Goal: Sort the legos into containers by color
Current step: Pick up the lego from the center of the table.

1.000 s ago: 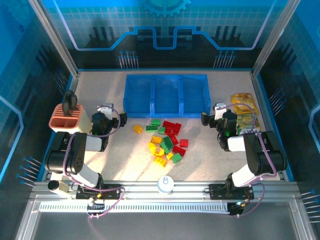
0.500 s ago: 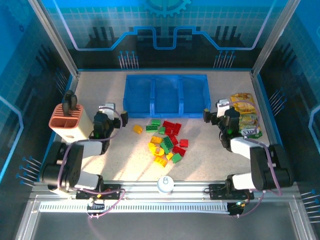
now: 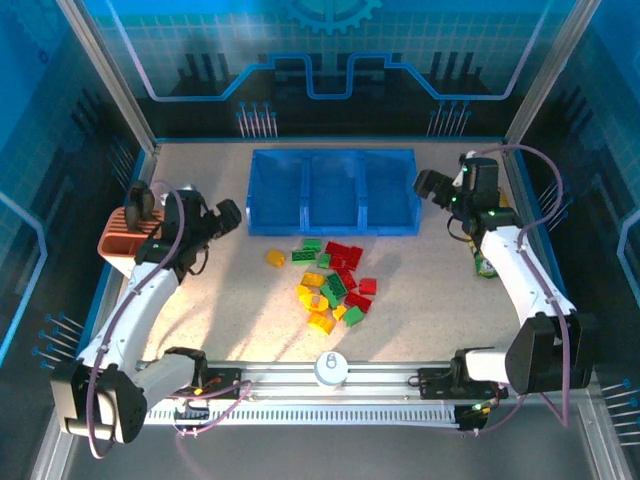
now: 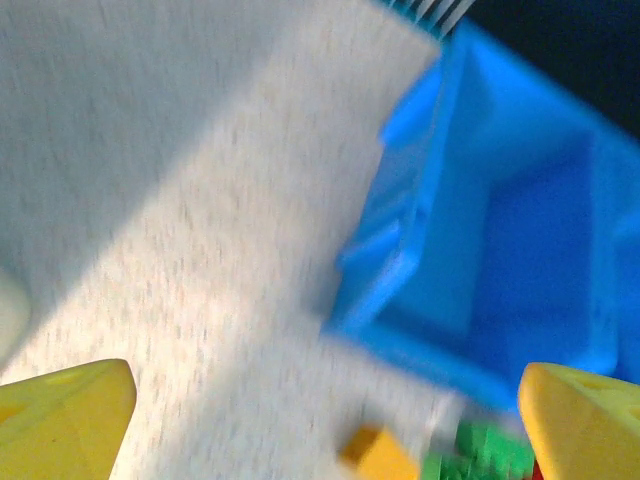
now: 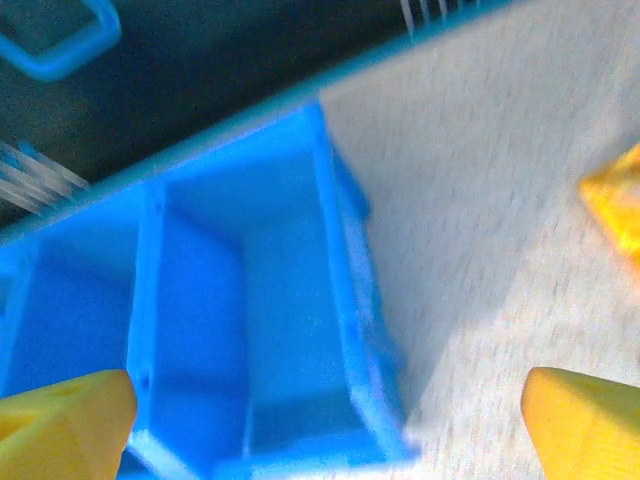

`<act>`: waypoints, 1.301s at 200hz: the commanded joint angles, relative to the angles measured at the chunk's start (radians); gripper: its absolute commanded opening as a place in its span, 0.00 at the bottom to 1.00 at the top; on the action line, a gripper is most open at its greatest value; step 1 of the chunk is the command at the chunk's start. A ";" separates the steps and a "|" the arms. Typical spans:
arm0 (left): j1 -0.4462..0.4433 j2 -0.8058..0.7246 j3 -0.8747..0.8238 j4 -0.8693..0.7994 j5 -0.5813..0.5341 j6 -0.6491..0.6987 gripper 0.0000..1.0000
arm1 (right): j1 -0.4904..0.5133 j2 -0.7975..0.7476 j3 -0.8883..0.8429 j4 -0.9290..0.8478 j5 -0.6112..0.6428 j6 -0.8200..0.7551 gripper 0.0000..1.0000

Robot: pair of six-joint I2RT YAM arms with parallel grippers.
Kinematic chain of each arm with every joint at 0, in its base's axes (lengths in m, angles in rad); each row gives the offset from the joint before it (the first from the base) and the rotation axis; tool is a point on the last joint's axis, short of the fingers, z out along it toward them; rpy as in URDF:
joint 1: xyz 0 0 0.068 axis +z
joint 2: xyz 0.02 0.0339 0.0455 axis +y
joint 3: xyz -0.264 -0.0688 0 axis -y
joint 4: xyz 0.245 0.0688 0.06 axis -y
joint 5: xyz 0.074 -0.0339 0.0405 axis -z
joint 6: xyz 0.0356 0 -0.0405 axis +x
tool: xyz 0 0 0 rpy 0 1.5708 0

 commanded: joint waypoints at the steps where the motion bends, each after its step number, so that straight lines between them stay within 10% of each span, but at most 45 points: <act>1: -0.081 -0.014 0.121 -0.246 0.019 -0.035 0.99 | 0.052 0.054 0.156 -0.296 0.010 0.019 1.00; 33: -0.201 -0.029 0.132 -0.311 -0.033 -0.036 0.99 | 0.062 0.197 0.429 -0.626 -0.024 -0.014 1.00; 59: -0.317 -0.075 0.019 -0.239 -0.090 -0.034 0.99 | 0.101 0.039 0.194 -0.422 -0.233 -0.027 1.00; 148: -0.786 -0.231 -0.210 -0.162 -0.190 -0.311 0.87 | 0.524 -0.296 -0.152 -0.472 0.038 0.092 0.93; 260: -0.903 0.057 -0.241 0.044 -0.184 -0.333 0.71 | 0.665 -0.246 -0.332 -0.363 0.113 0.195 0.86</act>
